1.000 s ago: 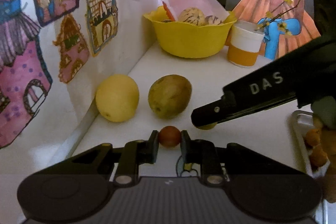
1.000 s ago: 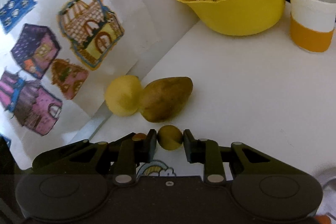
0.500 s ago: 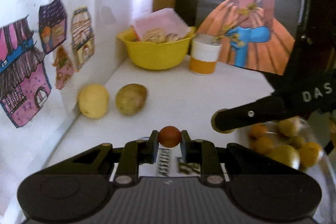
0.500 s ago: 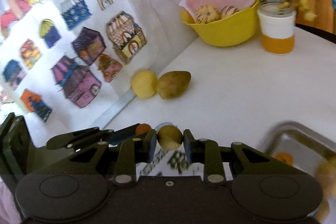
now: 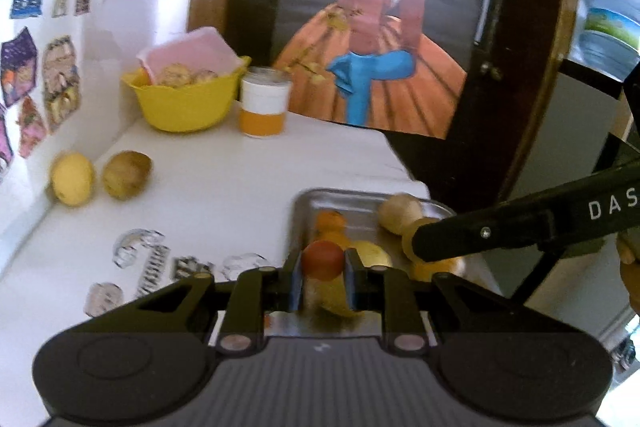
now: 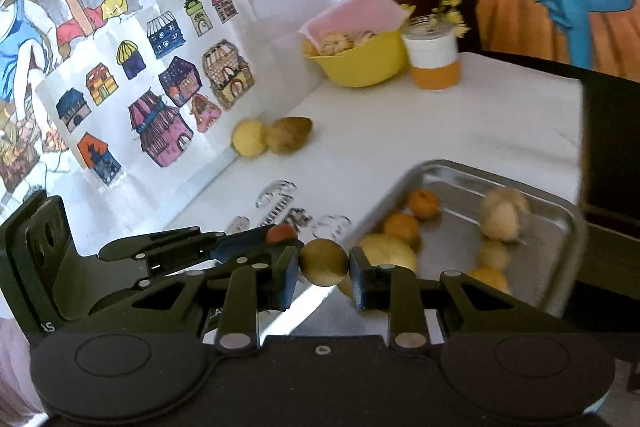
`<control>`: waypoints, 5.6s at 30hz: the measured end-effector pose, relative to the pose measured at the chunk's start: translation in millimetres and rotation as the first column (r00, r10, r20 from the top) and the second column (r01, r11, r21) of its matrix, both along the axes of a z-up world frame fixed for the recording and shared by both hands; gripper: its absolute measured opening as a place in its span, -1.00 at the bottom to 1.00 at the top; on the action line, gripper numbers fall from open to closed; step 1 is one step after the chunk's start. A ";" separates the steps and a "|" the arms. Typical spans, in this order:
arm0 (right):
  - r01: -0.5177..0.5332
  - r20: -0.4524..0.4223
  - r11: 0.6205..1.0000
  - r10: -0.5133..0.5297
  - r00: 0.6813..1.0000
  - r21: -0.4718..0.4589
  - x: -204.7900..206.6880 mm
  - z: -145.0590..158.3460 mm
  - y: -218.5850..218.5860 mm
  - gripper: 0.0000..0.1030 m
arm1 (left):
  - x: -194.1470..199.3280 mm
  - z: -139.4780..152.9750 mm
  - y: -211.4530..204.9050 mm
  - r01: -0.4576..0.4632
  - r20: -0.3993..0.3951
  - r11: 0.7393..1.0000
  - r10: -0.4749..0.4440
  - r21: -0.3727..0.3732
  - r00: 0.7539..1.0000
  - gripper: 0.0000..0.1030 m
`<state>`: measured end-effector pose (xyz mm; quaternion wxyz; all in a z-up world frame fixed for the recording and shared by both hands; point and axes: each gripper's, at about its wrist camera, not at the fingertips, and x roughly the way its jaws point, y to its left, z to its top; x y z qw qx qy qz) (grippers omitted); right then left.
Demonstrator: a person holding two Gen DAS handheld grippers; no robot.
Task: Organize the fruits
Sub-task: 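Carry both small fruits onto the metal tray and open both tools, then withdraw both tools from the tray toward the lemon and brown pear, then grasp the yellow lemon with the left tool while the right tool grasps the brown pear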
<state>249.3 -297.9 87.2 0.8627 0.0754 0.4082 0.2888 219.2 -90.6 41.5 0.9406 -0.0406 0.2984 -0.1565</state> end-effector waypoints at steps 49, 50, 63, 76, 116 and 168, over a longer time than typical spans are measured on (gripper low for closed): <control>0.090 0.142 0.985 -0.069 0.987 -0.146 -28.3 -85.9 -34.7 -0.16 | -0.9 -49.9 -31.6 0.007 -0.148 0.998 0.003 0.069 0.989 -0.43; 0.093 0.147 0.985 -0.071 0.987 -0.148 -30.0 -84.7 -34.7 -0.13 | -1.7 -49.3 -30.6 0.004 -0.149 0.998 0.006 0.065 0.989 -0.40; 0.124 0.216 0.980 -0.089 0.972 -0.155 -69.7 -50.5 -38.1 0.69 | -30.8 -17.9 -9.1 -0.043 -0.075 0.999 0.043 0.011 0.996 0.79; 0.101 0.196 0.973 -0.059 0.979 -0.209 -134.2 -31.6 -14.5 0.98 | -84.3 4.5 24.5 -0.018 -0.072 0.999 0.021 0.043 0.997 0.99; -0.191 0.472 0.949 0.291 0.832 -0.249 -23.0 132.1 126.9 0.99 | -2.9 93.6 133.4 -0.390 0.010 0.918 0.390 0.069 0.921 0.99; 0.008 -0.326 0.992 0.034 0.945 0.127 267.9 -106.5 219.4 0.29 | 165.8 -65.9 173.1 -0.714 -0.081 0.688 0.710 -0.130 0.699 0.47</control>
